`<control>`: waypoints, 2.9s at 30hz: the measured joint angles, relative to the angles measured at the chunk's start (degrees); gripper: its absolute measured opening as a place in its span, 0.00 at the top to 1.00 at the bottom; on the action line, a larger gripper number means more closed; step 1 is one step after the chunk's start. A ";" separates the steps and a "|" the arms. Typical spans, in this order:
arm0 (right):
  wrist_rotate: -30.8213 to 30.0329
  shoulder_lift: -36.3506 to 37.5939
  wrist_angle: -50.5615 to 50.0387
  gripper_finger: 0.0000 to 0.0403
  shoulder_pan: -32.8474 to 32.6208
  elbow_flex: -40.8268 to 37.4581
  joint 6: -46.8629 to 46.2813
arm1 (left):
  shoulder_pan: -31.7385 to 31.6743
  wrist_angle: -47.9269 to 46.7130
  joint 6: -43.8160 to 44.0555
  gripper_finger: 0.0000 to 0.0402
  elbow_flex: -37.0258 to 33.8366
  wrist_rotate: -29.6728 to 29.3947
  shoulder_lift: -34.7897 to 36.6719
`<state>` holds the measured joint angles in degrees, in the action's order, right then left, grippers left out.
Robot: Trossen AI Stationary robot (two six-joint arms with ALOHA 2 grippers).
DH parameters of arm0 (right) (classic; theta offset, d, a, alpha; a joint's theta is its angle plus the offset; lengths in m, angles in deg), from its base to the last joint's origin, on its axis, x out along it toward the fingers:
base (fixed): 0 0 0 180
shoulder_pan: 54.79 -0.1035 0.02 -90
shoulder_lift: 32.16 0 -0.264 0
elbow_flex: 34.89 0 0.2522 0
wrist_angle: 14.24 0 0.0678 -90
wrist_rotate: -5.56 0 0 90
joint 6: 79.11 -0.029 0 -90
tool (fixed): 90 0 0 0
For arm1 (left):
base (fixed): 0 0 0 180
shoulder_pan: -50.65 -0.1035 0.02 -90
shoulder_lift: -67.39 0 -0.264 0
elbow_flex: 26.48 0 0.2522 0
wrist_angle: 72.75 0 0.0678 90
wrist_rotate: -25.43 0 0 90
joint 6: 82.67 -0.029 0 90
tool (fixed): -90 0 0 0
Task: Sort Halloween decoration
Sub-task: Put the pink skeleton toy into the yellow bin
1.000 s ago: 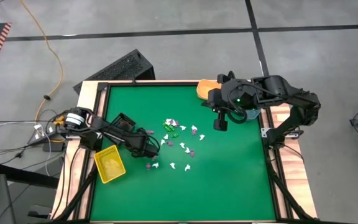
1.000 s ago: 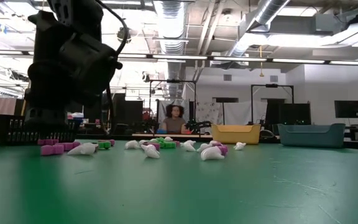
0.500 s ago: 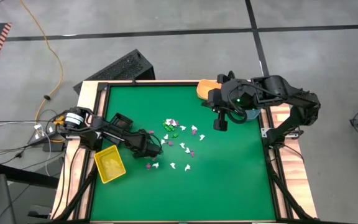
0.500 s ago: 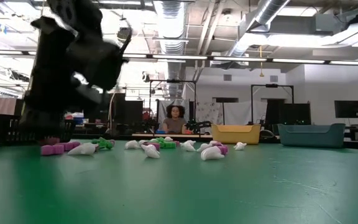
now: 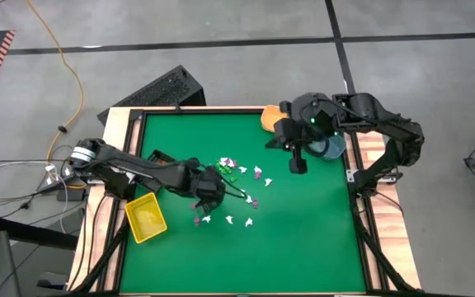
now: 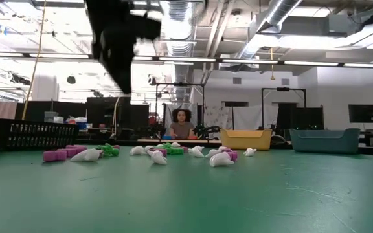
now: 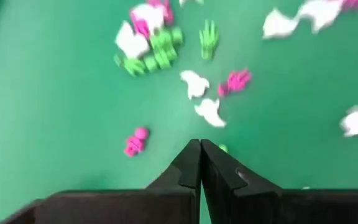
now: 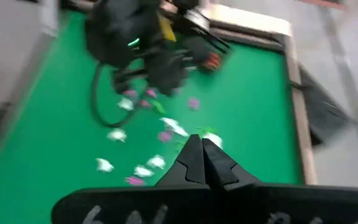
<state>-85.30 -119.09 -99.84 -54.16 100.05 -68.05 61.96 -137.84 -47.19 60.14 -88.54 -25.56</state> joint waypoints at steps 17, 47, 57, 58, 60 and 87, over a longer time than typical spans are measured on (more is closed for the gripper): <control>11.27 -6.95 64.57 0.98 4.01 -38.93 -2.88 | 5.99 -1.49 7.17 1.00 0.59 -18.96 35.77; 9.76 -55.64 65.19 0.46 2.97 -4.43 -7.61 | 5.97 -2.50 5.74 0.50 0.53 -19.92 38.27; 7.81 -55.94 61.32 0.48 2.23 -4.45 -0.57 | 5.97 -2.44 5.28 0.50 0.50 -19.07 38.75; 7.81 -55.96 61.35 0.49 2.20 -4.45 -0.47 | 5.97 -2.43 5.28 0.50 0.50 -19.07 38.75; 7.79 -56.97 62.67 0.51 2.27 -4.29 -0.54 | 5.97 -2.43 5.28 0.50 0.50 -19.05 38.75; 6.96 -58.60 52.67 0.98 2.10 3.94 -3.64 | 5.97 -2.61 5.46 0.50 0.50 -19.75 41.08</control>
<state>-78.33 -177.68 -47.17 -52.06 104.00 -71.70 67.93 -140.45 -41.73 60.65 -108.30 15.53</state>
